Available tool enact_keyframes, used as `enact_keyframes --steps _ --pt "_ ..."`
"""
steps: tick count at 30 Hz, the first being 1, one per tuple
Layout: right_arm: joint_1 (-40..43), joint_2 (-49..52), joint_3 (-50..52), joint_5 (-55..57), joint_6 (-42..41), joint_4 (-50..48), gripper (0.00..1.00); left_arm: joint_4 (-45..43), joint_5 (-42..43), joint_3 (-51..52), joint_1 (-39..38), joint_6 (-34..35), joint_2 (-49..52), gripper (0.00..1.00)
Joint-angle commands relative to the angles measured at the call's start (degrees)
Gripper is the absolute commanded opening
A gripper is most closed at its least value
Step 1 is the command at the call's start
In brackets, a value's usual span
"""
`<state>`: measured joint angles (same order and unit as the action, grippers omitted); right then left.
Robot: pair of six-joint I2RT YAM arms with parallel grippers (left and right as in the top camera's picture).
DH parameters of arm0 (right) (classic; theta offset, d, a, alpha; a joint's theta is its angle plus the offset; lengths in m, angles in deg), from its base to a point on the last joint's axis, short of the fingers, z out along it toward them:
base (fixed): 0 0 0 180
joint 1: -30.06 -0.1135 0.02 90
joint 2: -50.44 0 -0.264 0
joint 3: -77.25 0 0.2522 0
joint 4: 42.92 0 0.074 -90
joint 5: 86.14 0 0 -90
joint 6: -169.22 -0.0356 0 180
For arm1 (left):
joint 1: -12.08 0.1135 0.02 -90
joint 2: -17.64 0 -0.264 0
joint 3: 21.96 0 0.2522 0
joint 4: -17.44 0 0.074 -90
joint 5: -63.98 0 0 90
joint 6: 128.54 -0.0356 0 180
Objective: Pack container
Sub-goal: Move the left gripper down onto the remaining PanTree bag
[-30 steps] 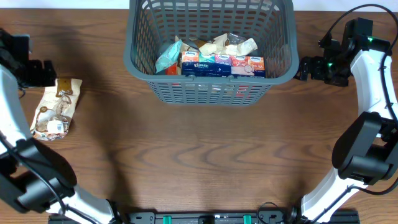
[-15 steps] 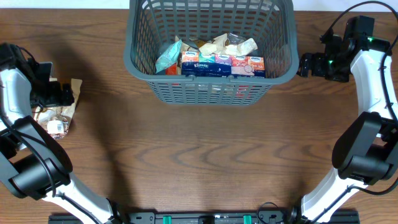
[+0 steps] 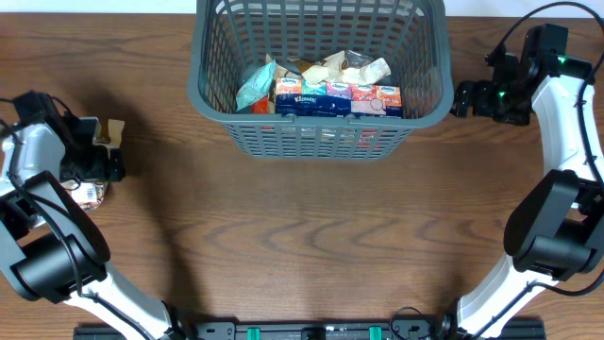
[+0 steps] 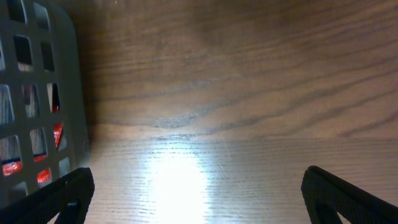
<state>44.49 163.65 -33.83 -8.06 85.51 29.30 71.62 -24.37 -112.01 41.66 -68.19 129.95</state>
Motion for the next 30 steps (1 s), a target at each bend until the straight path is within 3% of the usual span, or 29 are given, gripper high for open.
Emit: enact_keyframes --steps 1,3,7,10,15,17,21,25,30 --pt "-1.03 0.07 0.52 0.15 -0.63 0.48 0.99 -0.48 -1.31 0.39 0.48 -0.74 -0.07 0.98" --pt "-1.03 0.07 0.52 0.15 -0.63 0.61 0.99 -0.50 -1.31 0.39 0.55 -0.74 -0.07 0.82" --pt "-1.03 0.07 0.52 0.17 -0.59 0.96 0.99 -0.50 -1.29 0.39 0.90 -0.74 -0.02 0.78" --pt "-1.03 0.07 0.52 1.33 -0.44 1.18 0.99 -0.22 -1.27 0.39 1.42 -0.72 0.17 0.54" --pt "-1.03 0.07 0.52 1.68 -0.42 1.55 0.99 0.11 -1.25 0.39 1.62 -0.02 0.20 0.38" --pt "-1.03 0.07 0.52 1.68 -0.42 1.53 0.99 0.17 -1.25 0.39 1.57 1.22 0.20 0.25" --pt "-1.03 0.07 0.52 1.68 -0.42 1.55 0.99 0.59 -1.20 0.39 1.57 2.16 0.20 0.13" --pt "-1.03 0.07 0.52 1.68 -0.42 1.57 0.99 1.31 -1.20 0.39 1.57 2.14 0.20 0.07" --pt "-1.03 0.07 0.52 1.66 -0.39 1.84 0.99 1.49 -0.61 0.39 1.20 2.12 0.20 0.06"
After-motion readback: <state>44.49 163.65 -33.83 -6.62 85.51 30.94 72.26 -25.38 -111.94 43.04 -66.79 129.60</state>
